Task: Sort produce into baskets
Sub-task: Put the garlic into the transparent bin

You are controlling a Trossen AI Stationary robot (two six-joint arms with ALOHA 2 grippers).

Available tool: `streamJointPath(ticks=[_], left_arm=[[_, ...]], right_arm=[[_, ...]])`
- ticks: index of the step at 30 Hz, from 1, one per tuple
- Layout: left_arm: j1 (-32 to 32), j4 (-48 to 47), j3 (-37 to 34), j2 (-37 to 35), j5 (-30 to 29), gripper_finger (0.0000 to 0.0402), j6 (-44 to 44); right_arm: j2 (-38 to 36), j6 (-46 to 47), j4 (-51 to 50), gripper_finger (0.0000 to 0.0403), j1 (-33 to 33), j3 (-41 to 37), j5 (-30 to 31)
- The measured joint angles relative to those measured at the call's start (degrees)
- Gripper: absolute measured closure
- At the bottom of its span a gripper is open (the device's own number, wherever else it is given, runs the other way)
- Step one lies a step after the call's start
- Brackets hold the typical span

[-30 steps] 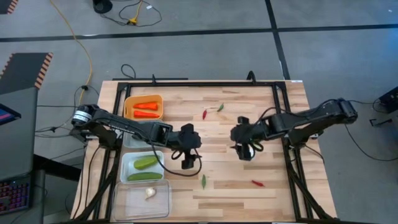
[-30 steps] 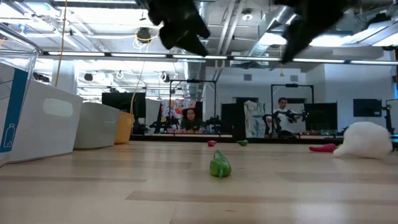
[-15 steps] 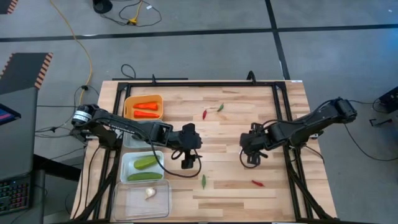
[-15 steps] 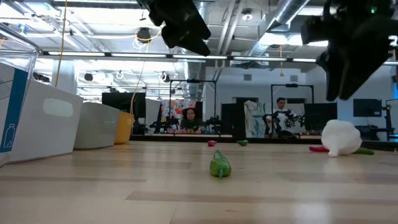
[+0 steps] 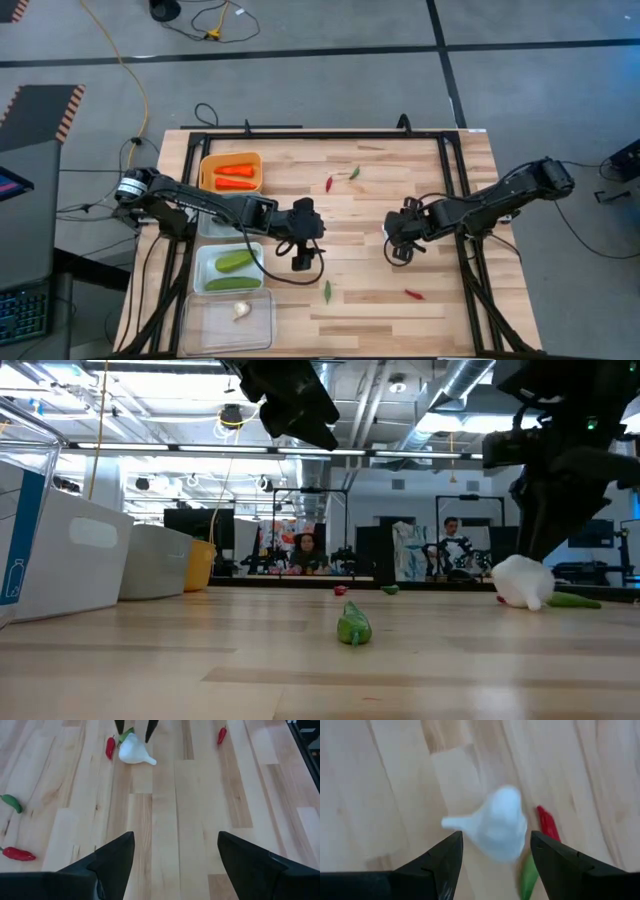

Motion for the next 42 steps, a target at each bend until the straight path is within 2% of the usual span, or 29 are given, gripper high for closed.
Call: streamJointPath(ticks=[4,14,29,42], left_arm=[[0.0,0.0,0.0,0.0,0.0,0.0129,0.0],[0.0,0.0,0.0,0.0,0.0,0.0129,0.0],[0.0,0.0,0.0,0.0,0.1,0.0129,0.0],[0.0,0.1,0.0,0.0,0.1,0.0129,0.0]], right_arm=[[0.0,-0.2,3.4,0.0143,-0.9,-1.8,0.3],[0.0,1.7,4.3,0.0148,-1.1,-4.4,-0.3],[0.3,1.8,10.0,0.0258,-1.1,-5.9,-1.1],[0.3,1.4,22.6,0.0262,-1.1,-6.0,-2.9]])
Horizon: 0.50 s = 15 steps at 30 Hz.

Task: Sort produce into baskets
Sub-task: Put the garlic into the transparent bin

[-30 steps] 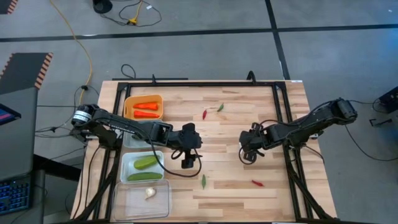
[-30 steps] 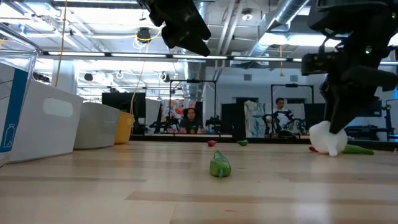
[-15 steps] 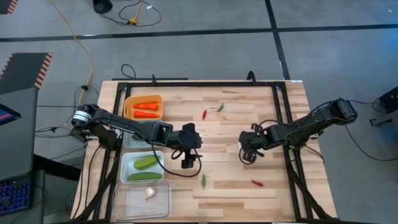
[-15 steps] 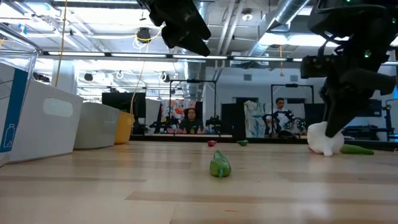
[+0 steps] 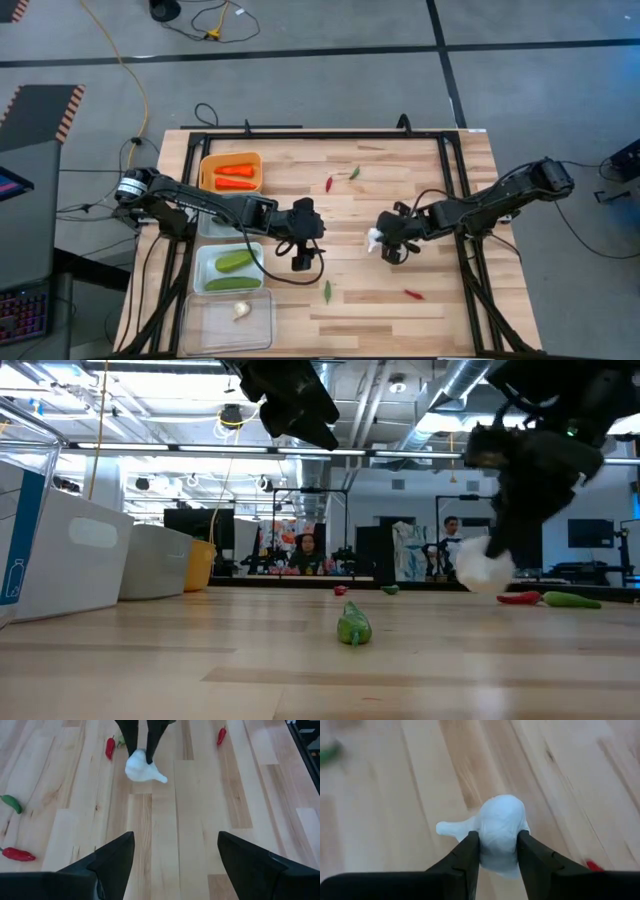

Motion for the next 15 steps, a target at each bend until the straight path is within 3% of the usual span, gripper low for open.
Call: streamJointPath(ticks=[15], left_arm=[[0.0,7.5,0.0,0.0,0.0,0.0129,-0.2]], right_arm=[[0.0,-14.4,32.6,0.0259,0.0,0.0,0.0]])
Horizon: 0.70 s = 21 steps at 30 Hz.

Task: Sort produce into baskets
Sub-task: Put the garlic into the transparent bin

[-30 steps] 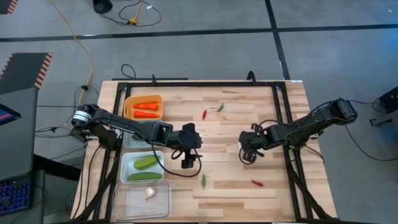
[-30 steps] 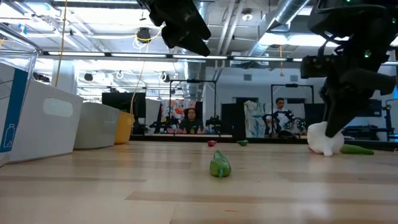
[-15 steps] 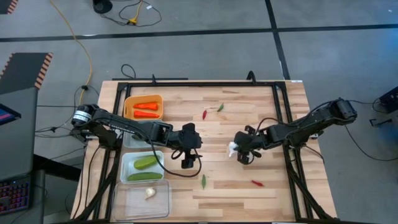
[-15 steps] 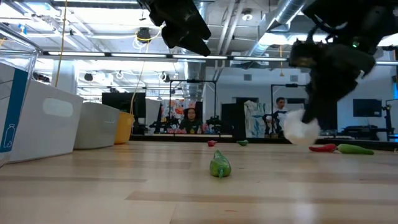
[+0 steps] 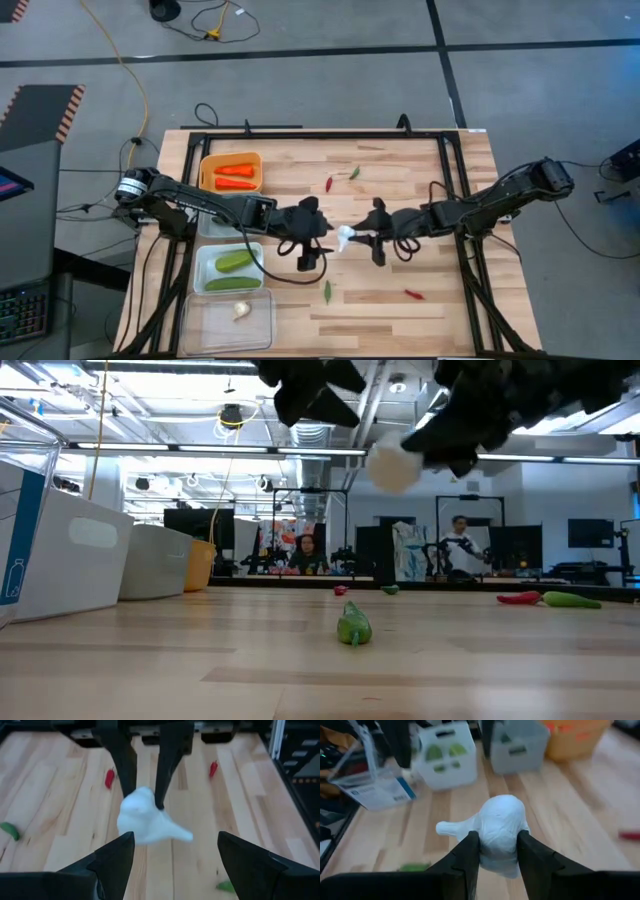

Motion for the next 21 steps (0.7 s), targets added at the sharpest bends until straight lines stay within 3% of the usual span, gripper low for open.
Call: streamJointPath(ticks=[6,15,21], left_arm=[[0.0,3.6,0.0,0.0,-0.6,0.0129,-0.7],[0.0,4.4,0.0,0.0,-7.3,0.0129,-0.2],[0.0,4.6,0.0,0.0,-6.6,0.0129,-0.3]], right_arm=[[0.0,-6.2,5.6,0.026,0.3,0.0,0.0],[0.0,-12.7,11.1,0.0259,1.0,0.0,-1.8],[0.0,-15.8,12.9,0.0258,1.8,0.0,-1.7]])
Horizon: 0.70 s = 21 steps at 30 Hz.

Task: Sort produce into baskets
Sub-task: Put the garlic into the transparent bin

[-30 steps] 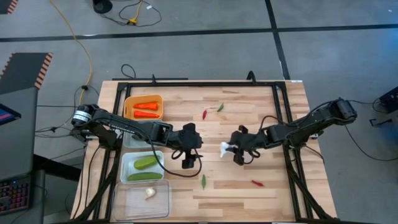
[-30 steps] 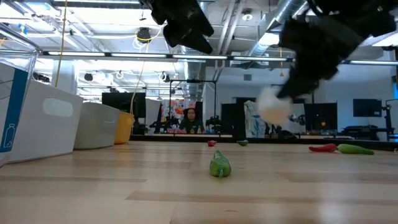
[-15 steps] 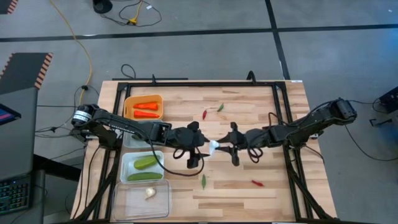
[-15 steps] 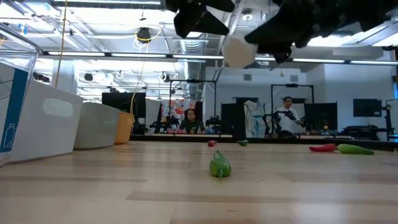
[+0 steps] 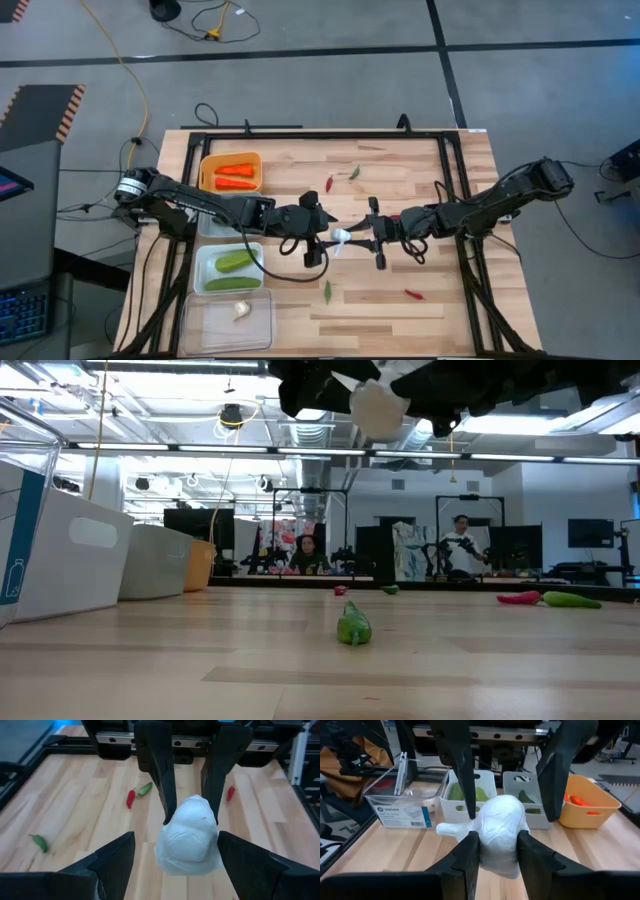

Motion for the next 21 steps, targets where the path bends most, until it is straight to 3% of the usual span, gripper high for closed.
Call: streamJointPath(ticks=[12,21], left_arm=[[0.0,0.9,0.0,-0.1,2.4,0.0137,0.0],[0.0,0.9,0.0,-0.1,2.4,0.0217,0.0]], right_arm=[[0.0,-1.5,2.7,0.0259,-0.1,0.0,0.2],[0.0,-1.7,2.7,0.0256,-0.2,0.0,0.2]])
